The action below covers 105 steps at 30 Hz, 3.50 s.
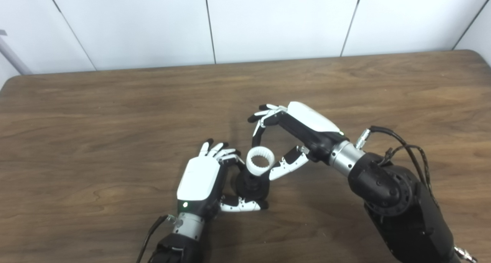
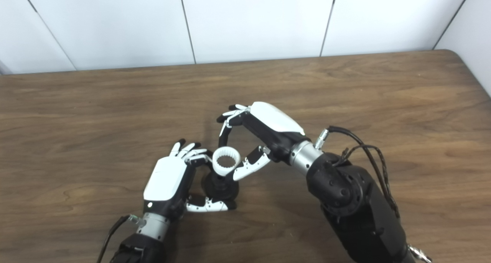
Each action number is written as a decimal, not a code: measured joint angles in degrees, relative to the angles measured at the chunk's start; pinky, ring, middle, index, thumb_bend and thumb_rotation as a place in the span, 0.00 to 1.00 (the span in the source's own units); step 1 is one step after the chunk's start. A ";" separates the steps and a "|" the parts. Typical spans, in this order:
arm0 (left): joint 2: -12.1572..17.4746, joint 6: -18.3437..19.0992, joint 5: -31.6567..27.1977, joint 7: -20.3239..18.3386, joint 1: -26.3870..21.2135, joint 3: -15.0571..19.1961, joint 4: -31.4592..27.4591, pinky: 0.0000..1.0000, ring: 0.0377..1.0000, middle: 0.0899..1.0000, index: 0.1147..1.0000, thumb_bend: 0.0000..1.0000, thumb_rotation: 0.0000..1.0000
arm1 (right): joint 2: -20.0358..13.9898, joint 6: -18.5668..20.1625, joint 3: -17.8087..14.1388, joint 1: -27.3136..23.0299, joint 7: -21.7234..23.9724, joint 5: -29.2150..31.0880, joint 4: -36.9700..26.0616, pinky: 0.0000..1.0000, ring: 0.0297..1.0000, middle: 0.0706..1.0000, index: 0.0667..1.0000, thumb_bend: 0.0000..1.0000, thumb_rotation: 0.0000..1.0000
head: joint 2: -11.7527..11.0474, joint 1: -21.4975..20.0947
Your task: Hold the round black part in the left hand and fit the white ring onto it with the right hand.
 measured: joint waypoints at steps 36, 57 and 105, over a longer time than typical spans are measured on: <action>-0.50 1.13 0.47 -1.31 -0.13 -0.09 -0.89 1.00 0.89 0.75 0.42 0.52 0.06 | 0.42 -2.53 1.37 1.73 -0.40 -0.81 4.10 1.00 0.96 0.82 0.45 0.52 0.13 | 1.06 0.09; -0.53 1.62 0.48 -1.27 -0.12 -0.63 -1.12 1.00 0.89 0.75 0.42 0.52 0.06 | 0.41 -4.39 1.87 3.03 -1.81 -1.17 4.79 1.00 0.96 0.81 0.45 0.52 0.13 | 1.06 -0.17; -0.87 2.09 0.39 -1.23 -0.10 -0.83 -1.20 1.00 0.89 0.75 0.42 0.52 0.06 | 0.00 -4.44 1.62 3.23 -1.90 -2.01 6.07 1.00 0.97 0.83 0.54 1.00 0.20 | 0.70 -1.05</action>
